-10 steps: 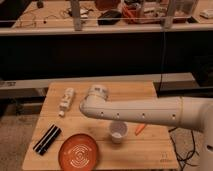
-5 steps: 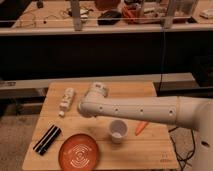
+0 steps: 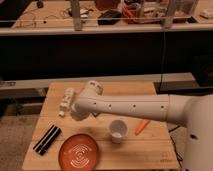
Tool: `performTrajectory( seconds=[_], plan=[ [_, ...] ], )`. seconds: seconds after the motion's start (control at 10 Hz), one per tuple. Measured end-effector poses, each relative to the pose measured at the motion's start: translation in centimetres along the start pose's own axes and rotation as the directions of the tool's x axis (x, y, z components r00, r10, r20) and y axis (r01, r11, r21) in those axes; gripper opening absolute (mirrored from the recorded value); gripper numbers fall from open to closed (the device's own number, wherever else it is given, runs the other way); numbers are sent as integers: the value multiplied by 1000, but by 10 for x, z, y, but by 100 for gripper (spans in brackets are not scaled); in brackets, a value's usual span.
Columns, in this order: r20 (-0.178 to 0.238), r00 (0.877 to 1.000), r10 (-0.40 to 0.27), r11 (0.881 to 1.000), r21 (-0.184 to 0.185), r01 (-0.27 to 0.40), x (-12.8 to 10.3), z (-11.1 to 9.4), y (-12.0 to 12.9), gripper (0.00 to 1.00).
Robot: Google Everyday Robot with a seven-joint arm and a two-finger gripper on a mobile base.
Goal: Push the eraser across the table
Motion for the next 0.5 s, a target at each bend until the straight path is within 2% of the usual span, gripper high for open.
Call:
performTrajectory(
  seconds=[0.5],
  plan=[
    [107, 991, -82, 997, 6, 82, -45, 28, -29, 1]
  ],
)
